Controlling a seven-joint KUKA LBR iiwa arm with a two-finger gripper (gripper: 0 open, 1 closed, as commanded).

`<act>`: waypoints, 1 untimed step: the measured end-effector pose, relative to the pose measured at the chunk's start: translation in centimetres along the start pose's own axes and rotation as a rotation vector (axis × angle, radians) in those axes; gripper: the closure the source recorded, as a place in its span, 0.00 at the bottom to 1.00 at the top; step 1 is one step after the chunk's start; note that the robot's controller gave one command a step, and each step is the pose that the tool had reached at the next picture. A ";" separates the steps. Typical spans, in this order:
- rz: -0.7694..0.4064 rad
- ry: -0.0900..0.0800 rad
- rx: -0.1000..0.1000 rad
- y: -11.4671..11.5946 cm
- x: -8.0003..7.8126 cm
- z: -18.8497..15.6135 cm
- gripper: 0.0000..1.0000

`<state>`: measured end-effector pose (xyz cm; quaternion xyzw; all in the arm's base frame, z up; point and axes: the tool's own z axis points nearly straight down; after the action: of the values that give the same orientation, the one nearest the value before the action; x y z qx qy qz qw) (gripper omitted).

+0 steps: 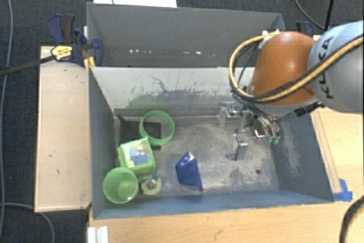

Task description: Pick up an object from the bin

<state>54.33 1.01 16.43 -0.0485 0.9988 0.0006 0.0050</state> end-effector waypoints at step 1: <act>0.186 0.003 0.002 4.2 2.2 0.5 0.00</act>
Offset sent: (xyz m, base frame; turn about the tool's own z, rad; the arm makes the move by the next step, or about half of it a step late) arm 0.0163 0.0673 -0.0273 -0.0333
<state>51.75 4.98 15.88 0.0444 0.9990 0.0002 0.0033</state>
